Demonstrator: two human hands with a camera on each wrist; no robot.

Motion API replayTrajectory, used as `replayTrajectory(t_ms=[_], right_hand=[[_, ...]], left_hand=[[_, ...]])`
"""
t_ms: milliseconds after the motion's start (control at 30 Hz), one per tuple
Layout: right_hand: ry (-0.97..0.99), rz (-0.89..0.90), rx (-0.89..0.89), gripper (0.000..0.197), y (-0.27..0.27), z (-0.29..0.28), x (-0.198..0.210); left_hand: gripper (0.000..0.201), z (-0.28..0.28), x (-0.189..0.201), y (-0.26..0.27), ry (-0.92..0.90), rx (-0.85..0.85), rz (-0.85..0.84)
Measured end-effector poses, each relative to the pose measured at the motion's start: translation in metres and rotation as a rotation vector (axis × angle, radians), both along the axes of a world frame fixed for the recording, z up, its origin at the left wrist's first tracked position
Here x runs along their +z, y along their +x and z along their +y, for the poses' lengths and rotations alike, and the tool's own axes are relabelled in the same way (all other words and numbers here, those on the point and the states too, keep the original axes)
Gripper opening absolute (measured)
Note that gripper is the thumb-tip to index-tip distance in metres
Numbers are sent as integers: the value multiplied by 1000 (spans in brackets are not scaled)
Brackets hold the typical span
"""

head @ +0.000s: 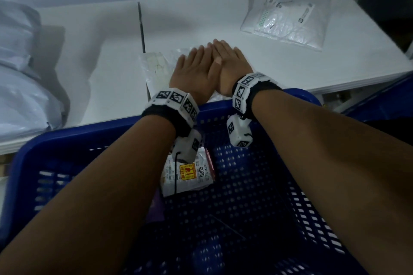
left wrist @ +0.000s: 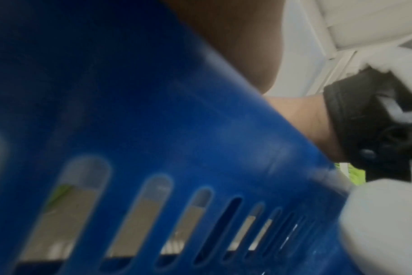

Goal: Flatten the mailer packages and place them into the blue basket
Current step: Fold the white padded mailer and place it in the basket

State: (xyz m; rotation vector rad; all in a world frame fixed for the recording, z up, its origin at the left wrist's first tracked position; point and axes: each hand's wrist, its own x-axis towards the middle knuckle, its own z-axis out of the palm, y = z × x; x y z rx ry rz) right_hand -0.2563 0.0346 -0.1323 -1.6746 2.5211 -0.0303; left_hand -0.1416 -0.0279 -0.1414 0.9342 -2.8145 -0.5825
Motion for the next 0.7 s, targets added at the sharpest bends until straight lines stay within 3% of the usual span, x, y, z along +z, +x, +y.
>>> replayTrajectory(t_ms=[233,500,700], right_hand=[[-49,-7,-29,63,1,-3,-3],[-38,-43,-12,65,0,-3,-3],[234,231,63,69,13,-22,30]], left_hand=[[62,-14,0,18,-127,77,-143],[64,-55,-4,75,-145,226,-150],[65,-51,-1,77,-151,259,-149]])
